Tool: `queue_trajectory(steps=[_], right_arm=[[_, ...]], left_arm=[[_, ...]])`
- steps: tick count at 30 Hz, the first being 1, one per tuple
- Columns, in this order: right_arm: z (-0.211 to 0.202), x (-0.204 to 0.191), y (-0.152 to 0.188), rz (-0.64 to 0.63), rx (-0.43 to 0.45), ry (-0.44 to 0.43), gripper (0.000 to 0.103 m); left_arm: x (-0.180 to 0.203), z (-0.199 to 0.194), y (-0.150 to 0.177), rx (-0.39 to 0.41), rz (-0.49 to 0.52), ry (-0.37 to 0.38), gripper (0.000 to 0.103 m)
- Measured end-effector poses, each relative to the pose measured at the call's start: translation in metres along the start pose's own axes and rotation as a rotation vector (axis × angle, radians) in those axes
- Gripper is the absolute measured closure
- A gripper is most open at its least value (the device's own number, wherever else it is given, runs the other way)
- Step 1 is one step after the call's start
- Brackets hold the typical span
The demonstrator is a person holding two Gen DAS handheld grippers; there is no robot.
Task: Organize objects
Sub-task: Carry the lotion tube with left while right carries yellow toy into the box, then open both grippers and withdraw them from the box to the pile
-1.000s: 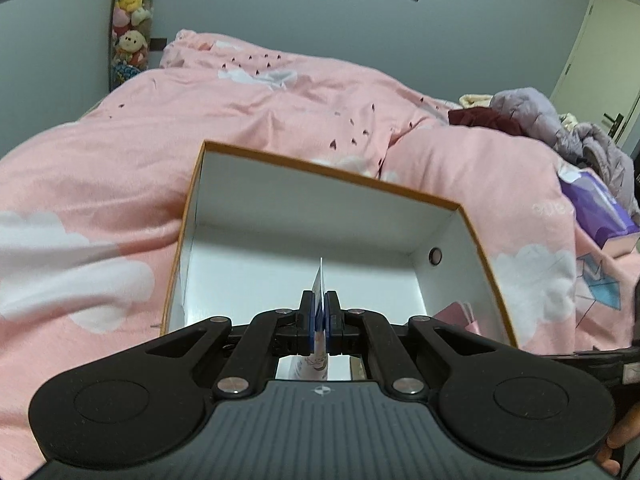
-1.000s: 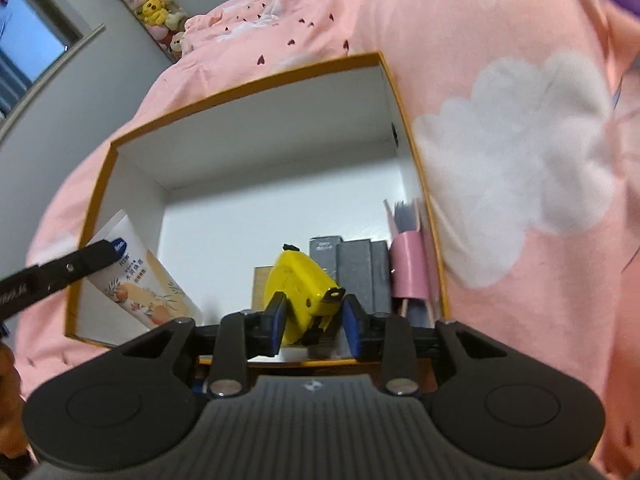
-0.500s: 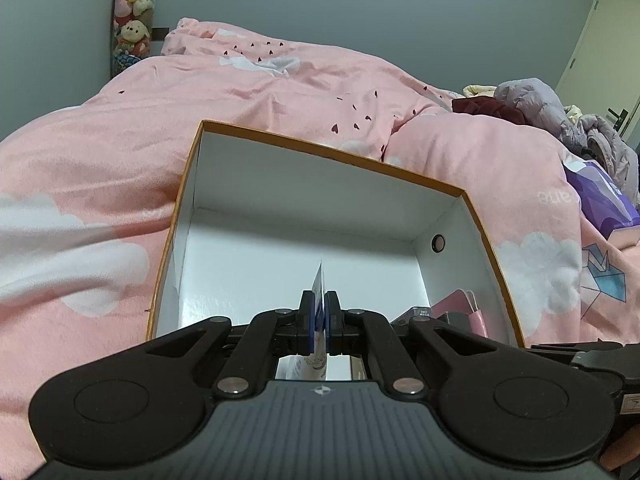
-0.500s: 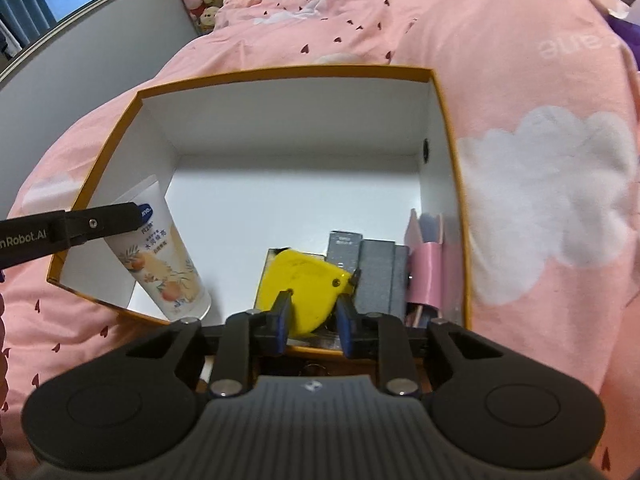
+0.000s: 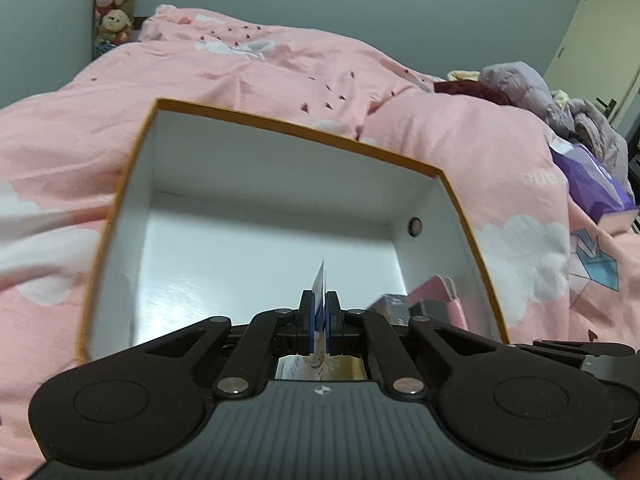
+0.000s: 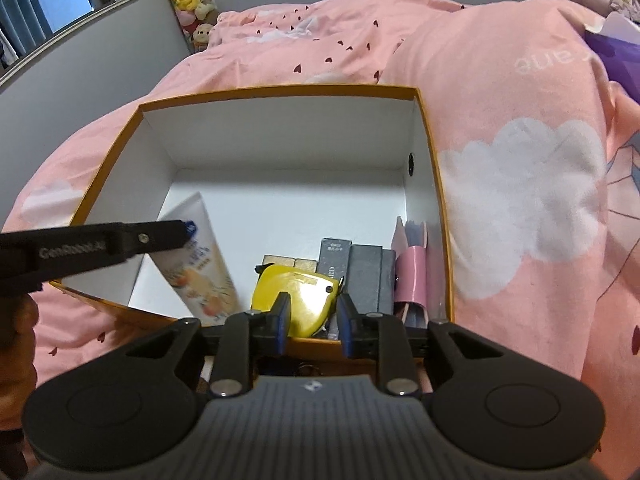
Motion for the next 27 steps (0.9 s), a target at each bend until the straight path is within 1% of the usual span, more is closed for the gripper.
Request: queue_trajectory(steps=[3, 7, 9, 10, 14, 16, 18, 20, 22, 27], right_arm=[[-0.001, -0.002, 0.001, -0.007, 0.011, 0.001, 0.072], [-0.002, -0.004, 0.002, -0.021, 0.022, 0.010, 0.072], [-0.003, -0.004, 0.002, -0.029, 0.030, 0.021, 0.070], [-0.004, -0.004, 0.002, -0.032, 0.032, 0.029, 0.070], [-0.007, -0.006, 0.003, -0.052, 0.047, 0.046, 0.070], [-0.012, -0.008, 0.003, -0.069, 0.064, 0.054, 0.070], [-0.018, -0.009, 0.003, -0.089, 0.083, 0.067, 0.069], [-0.025, -0.011, 0.003, -0.105, 0.100, 0.075, 0.067], [-0.033, -0.012, 0.005, -0.112, 0.117, 0.078, 0.066], [-0.059, -0.016, 0.015, -0.107, 0.167, 0.063, 0.064]], left_arm=[[0.006, 0.006, 0.006, -0.032, -0.021, 0.033, 0.097], [0.009, 0.008, 0.010, -0.052, -0.031, 0.049, 0.095], [0.010, 0.012, 0.013, -0.090, -0.059, 0.087, 0.092], [0.009, 0.013, 0.014, -0.096, -0.074, 0.106, 0.091], [0.009, 0.014, 0.013, -0.102, -0.071, 0.103, 0.091], [0.010, 0.013, 0.015, -0.127, -0.071, 0.118, 0.090], [0.012, 0.011, 0.017, -0.153, -0.053, 0.133, 0.087], [0.011, 0.004, 0.016, -0.136, -0.046, 0.124, 0.075], [0.009, -0.008, 0.013, -0.108, -0.040, 0.110, 0.071], [0.005, -0.055, 0.008, -0.026, -0.009, 0.123, 0.067]])
Point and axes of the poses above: each gripper's, at about its wrist camera, not at the fingertips, and z roughly the way its jaws point, x to its right, y to its underside, the point moved 7 cm from there along z, roughly the way its jaws point, and after that the axes turned 1 degree about -y, right-handed, at the moved point
